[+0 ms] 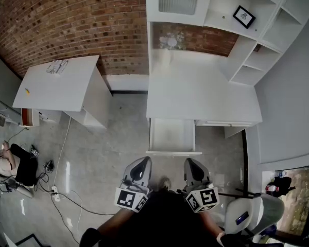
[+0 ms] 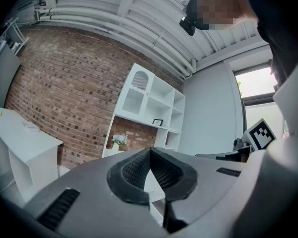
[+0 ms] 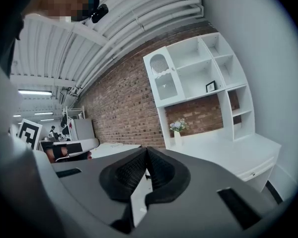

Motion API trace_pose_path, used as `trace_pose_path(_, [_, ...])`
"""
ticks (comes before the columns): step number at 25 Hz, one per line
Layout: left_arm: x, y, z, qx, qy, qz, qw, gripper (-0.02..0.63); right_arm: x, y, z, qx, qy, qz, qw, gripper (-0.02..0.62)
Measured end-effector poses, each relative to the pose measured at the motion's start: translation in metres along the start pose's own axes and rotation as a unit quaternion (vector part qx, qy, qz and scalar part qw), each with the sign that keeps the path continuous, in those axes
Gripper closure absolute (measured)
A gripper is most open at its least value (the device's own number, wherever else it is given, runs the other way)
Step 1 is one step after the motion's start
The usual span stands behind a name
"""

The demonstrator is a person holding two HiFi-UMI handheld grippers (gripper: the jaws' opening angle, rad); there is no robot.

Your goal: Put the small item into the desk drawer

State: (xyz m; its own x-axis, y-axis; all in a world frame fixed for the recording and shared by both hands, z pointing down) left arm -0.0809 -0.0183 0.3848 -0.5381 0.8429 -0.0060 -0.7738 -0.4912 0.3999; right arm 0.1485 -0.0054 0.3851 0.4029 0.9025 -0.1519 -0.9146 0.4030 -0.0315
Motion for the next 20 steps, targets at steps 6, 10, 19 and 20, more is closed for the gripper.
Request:
trace_pose_path(6, [0.002,0.006,-0.004,0.001,-0.004,0.007,1.0000,0.583,-0.002,0.010,-0.003,0.008,-0.004,0.006,1.000,0.581])
trace_pose_path(10, [0.002,0.009,-0.004,0.004,-0.001,0.010,0.9999,0.583,-0.004,0.012,-0.003,0.001,-0.002,0.008,1.000,0.581])
trace_pose_path(19, [0.003,0.014,-0.007,0.004,-0.002,0.011,0.9999,0.583,-0.008,0.016,-0.005,0.006,-0.002,0.006,1.000,0.581])
trace_pose_path(20, [0.003,0.015,-0.007,0.005,0.000,0.011,0.9999,0.583,-0.009,0.016,-0.006,0.007,-0.002,0.007,1.000,0.581])
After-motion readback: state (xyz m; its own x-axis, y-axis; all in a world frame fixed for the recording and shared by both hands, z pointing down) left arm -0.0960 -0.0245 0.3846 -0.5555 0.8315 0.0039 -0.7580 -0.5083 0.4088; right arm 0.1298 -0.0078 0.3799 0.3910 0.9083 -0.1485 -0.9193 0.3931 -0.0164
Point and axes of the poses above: the fingertips, and each gripper's own axes: x backward along the fingers, y to its left, z out of its underside, the point moved 9 cm from there along x, backward along the fingers, and after that the axes turned 10 degrees about x, right-handed, at the moved point
